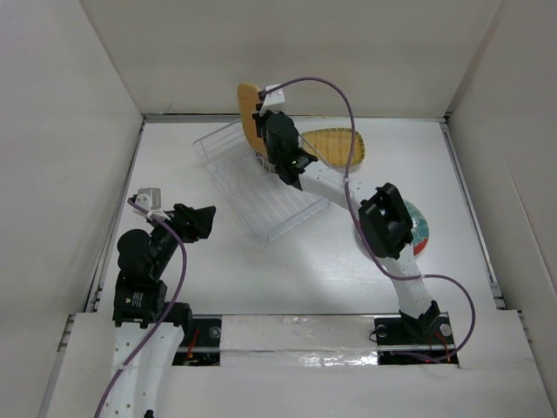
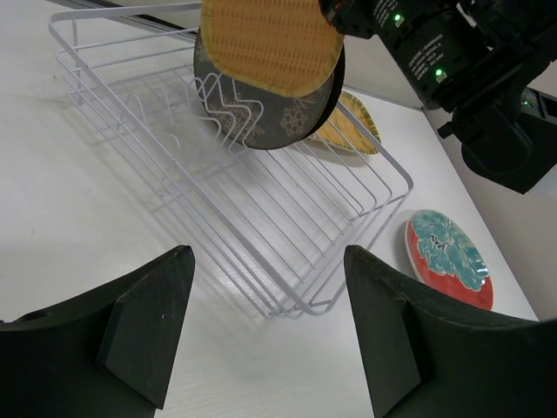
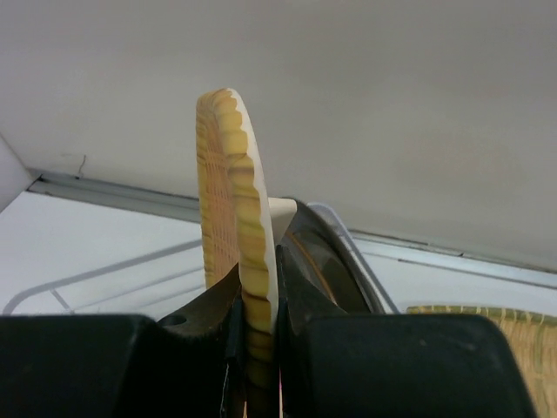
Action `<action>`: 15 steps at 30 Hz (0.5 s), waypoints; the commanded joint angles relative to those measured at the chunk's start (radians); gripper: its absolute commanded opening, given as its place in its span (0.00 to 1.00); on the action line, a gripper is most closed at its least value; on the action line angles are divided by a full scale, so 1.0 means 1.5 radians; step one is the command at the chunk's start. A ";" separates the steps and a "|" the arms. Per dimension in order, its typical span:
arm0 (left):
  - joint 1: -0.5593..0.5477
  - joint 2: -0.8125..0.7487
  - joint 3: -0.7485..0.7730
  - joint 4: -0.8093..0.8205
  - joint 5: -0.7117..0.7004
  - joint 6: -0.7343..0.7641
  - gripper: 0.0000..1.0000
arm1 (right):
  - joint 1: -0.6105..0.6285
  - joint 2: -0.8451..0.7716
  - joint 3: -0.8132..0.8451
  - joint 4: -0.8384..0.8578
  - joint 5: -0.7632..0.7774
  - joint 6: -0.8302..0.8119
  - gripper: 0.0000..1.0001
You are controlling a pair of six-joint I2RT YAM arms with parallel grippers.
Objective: Load the plates into the dish rack
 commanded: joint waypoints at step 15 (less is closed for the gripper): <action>-0.004 0.004 -0.004 0.036 0.011 0.009 0.65 | -0.017 0.059 0.117 0.100 -0.024 -0.020 0.00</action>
